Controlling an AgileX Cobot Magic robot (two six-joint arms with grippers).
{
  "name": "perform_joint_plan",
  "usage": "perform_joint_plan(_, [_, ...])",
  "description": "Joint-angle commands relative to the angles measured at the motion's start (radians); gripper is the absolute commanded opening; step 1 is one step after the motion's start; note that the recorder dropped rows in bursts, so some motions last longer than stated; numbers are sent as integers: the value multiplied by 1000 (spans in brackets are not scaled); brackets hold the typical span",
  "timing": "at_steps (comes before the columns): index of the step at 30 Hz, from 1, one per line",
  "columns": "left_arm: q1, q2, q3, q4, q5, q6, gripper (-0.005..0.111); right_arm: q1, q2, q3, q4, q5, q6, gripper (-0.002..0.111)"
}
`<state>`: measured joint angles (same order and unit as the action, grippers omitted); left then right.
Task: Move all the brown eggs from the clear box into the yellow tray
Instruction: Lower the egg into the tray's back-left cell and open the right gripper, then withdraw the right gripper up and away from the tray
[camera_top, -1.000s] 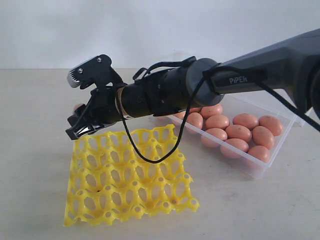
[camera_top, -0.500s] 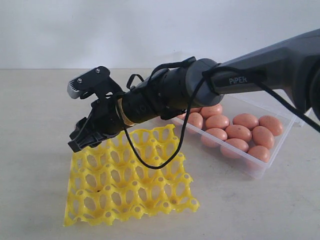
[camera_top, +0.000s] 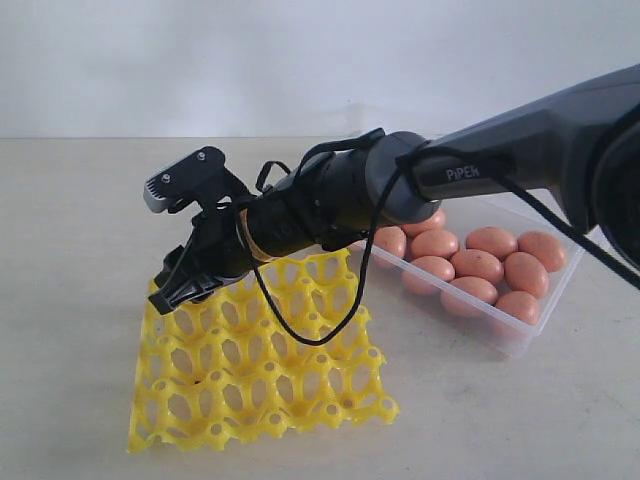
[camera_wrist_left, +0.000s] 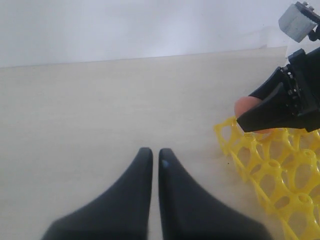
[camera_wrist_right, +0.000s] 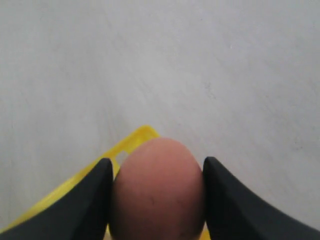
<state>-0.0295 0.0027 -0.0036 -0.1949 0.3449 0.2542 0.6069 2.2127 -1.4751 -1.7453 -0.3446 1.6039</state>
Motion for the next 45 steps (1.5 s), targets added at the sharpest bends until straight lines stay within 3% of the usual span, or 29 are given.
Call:
perform_joint_plan(1, [-4,-3,4,1,-4,1,4,1,-4,-2,1,5,-6,51])
perform_joint_plan(5, [-4,-3,4,1,-4,1,4,1,-4,-2,1,-6,-6,58])
perform_joint_plan(16, [-4,-3,4,1,-4,1,4,1,-69,-2,1,47,-15,58])
perform_joint_plan(20, [-4,-3,4,1,-4,1,4,-20,-256,-2,1,171,160,58])
perform_joint_plan(22, [-4,-3,4,1,-4,1,4,-64,-344,-2,1,143,248,58])
perform_joint_plan(27, [-4,-3,4,1,-4,1,4,-272,-539,-2,1,-250,285,54])
perform_joint_plan(32, [-4,-3,4,1,-4,1,4,-444,-655,-2,1,-742,347,3])
perform_joint_plan(34, [-4,-3,4,1,-4,1,4,-499,-666,-2,1,-876,350,0])
perform_joint_plan(40, [-4,-3,4,1,-4,1,4,-702,-673,-2,1,-869,323,0])
perform_joint_plan(43, [-4,-3,4,1,-4,1,4,-801,-677,-2,1,-629,331,0])
perform_joint_plan(45, [-4,-3,4,1,-4,1,4,-891,-679,-2,1,-356,390,0])
